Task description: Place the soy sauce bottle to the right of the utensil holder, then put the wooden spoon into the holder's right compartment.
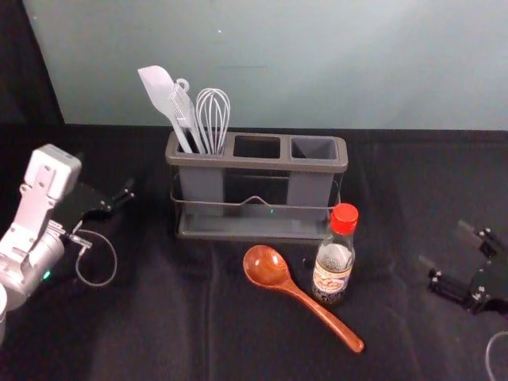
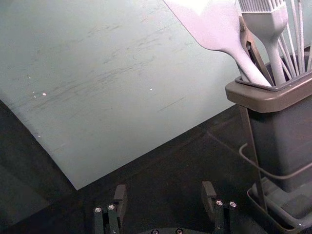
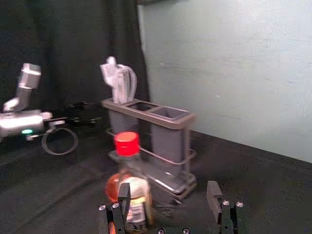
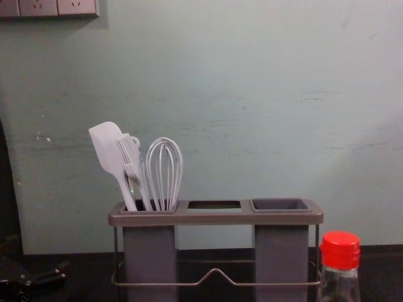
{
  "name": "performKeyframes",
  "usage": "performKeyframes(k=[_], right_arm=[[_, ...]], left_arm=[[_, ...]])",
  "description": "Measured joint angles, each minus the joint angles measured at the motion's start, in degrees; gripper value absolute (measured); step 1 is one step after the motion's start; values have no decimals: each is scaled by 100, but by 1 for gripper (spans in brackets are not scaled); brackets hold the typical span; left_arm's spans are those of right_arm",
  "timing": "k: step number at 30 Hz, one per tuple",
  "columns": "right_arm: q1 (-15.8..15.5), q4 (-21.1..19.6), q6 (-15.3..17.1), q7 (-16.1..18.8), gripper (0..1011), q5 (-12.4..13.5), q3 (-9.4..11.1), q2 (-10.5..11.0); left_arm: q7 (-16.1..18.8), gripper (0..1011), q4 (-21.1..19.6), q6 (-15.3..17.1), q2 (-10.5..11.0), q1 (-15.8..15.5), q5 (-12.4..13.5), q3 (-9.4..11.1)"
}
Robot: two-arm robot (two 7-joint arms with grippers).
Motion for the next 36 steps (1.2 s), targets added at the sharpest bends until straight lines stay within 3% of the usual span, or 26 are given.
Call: performKeyframes(k=[5, 12, 22, 36], right_arm=[[213, 104, -43, 456, 1003, -76, -190, -11], [569, 245, 60, 842, 1003, -220, -456, -138], [1117, 367, 406, 885, 1003, -447, -730, -522], [1994, 704, 933, 670, 1003, -883, -1210, -1035]], left_arm=[[0, 1005, 0, 0, 0, 0, 0, 0], [0, 1005, 0, 0, 0, 0, 0, 0], [0, 1005, 0, 0, 0, 0, 0, 0], [0, 1005, 0, 0, 0, 0, 0, 0]])
